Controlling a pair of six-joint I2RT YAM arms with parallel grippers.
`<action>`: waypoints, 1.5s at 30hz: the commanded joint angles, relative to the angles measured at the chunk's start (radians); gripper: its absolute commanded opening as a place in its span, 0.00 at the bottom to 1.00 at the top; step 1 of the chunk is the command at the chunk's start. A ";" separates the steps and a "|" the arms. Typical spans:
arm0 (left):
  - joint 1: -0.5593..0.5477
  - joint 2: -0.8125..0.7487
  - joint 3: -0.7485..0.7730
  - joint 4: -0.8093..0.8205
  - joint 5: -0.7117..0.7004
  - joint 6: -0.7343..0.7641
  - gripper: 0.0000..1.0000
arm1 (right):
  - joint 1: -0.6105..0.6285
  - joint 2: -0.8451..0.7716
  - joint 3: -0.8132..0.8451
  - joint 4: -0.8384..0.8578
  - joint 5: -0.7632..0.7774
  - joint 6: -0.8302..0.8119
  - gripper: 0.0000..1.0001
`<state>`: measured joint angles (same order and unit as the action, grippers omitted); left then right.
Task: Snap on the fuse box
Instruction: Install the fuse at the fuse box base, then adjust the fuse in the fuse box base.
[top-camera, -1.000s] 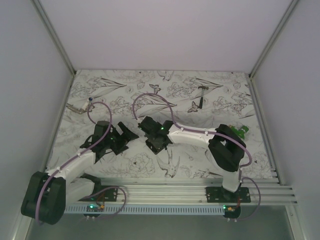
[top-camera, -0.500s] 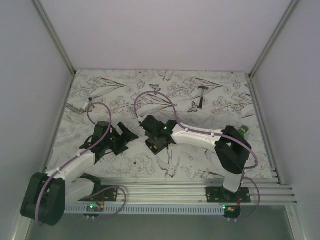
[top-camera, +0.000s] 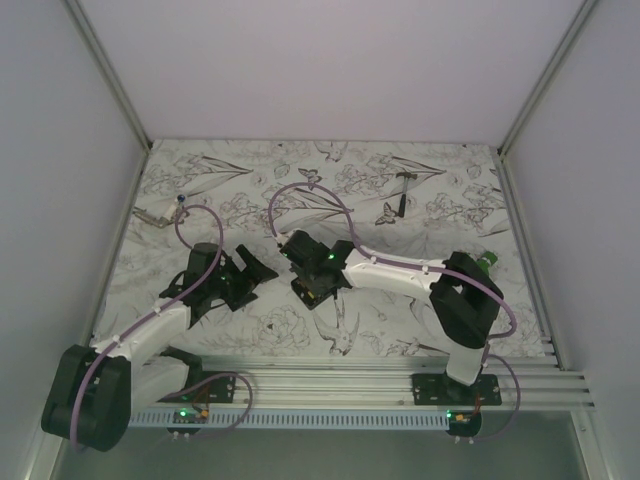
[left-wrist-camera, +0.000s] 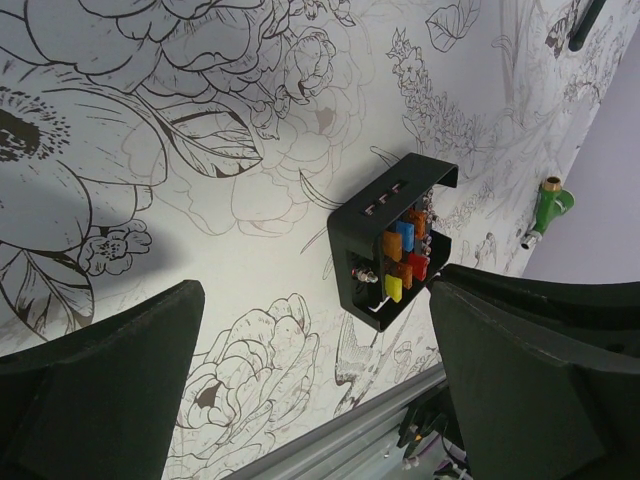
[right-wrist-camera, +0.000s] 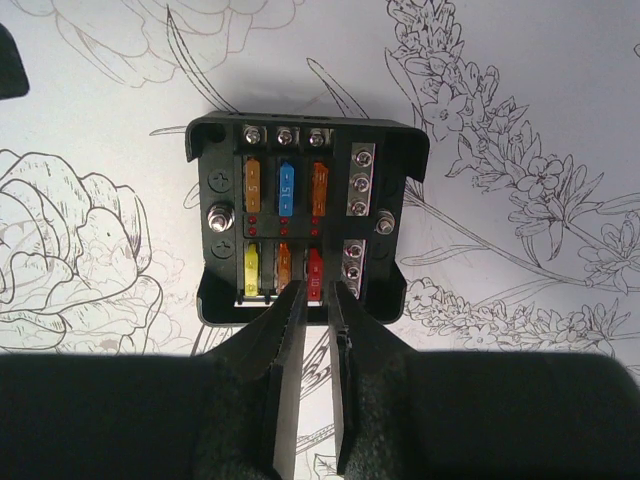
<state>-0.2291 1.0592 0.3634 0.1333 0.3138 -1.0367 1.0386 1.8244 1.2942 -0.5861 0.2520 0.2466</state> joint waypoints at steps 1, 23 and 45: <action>0.004 -0.004 -0.009 -0.004 0.016 -0.003 0.99 | 0.002 0.022 -0.003 0.025 -0.005 0.007 0.20; 0.001 -0.001 -0.006 -0.004 0.015 -0.005 0.99 | -0.005 0.104 -0.005 -0.014 -0.045 -0.018 0.00; -0.020 0.019 0.009 -0.004 0.015 -0.006 0.99 | -0.020 0.236 0.020 -0.109 -0.032 -0.058 0.00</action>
<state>-0.2398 1.0859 0.3634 0.1333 0.3138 -1.0374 1.0344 1.9121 1.3354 -0.5770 0.2417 0.2058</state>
